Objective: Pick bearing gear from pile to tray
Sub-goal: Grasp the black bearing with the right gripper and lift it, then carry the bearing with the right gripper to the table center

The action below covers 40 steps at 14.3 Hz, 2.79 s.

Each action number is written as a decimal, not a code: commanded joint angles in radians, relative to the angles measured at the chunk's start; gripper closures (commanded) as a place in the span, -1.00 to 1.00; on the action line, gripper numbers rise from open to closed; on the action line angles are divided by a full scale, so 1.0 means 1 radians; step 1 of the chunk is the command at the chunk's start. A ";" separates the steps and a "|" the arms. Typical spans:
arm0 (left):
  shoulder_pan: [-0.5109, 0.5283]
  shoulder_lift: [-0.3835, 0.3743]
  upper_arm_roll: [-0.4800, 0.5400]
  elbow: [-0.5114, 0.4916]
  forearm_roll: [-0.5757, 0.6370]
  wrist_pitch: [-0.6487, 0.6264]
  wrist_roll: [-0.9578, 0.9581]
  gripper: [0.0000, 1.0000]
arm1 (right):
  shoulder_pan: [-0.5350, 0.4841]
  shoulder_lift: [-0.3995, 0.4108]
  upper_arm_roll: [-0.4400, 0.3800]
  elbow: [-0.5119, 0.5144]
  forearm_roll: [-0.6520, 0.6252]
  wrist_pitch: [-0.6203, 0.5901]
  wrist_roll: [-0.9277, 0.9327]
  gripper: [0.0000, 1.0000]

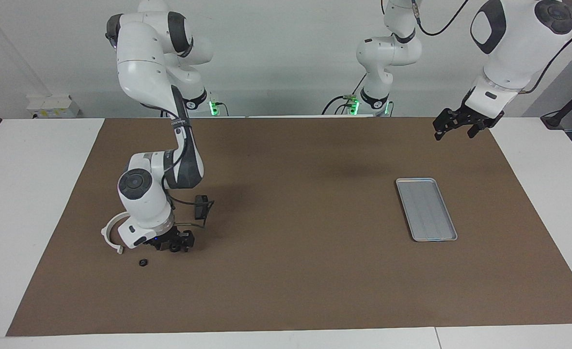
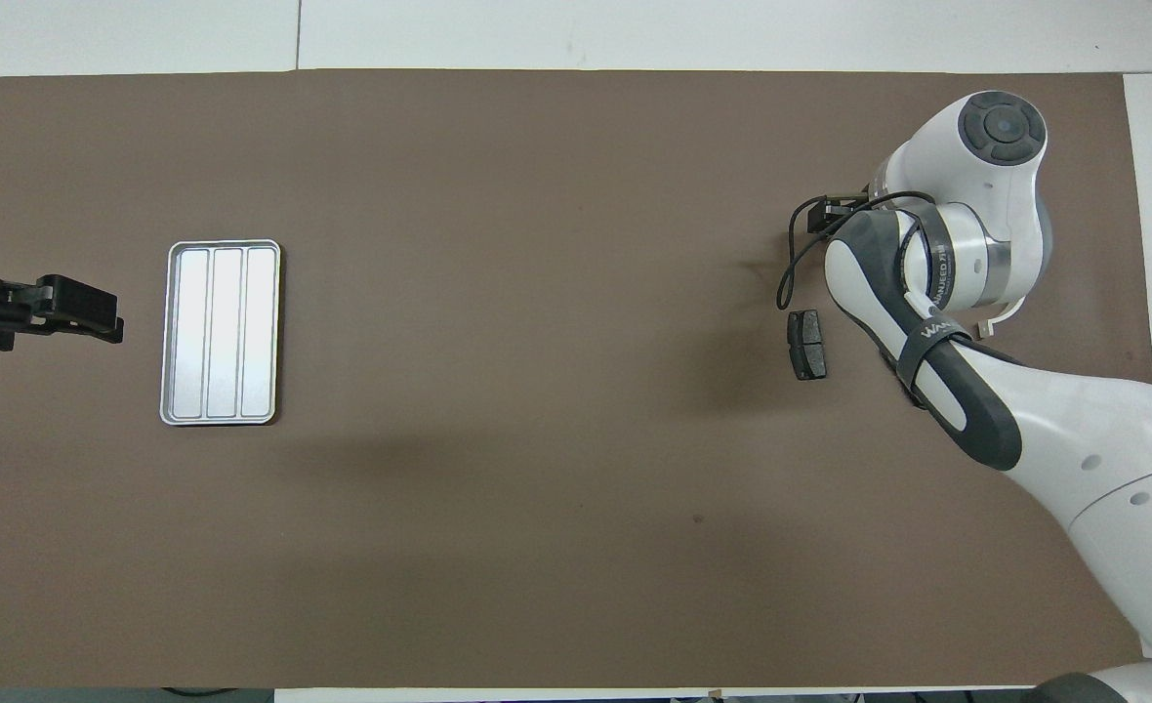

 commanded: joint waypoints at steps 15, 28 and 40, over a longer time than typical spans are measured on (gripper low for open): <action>0.004 0.001 -0.004 0.006 -0.003 -0.017 0.005 -1.00 | -0.011 0.006 0.008 -0.008 0.004 -0.064 0.052 0.95; 0.004 0.001 -0.004 0.006 -0.003 -0.017 0.005 -1.00 | 0.076 -0.146 0.022 0.280 -0.042 -0.602 0.047 1.00; 0.004 0.001 -0.004 0.006 -0.003 -0.017 0.005 -1.00 | 0.481 -0.166 0.025 0.377 0.156 -0.568 0.941 1.00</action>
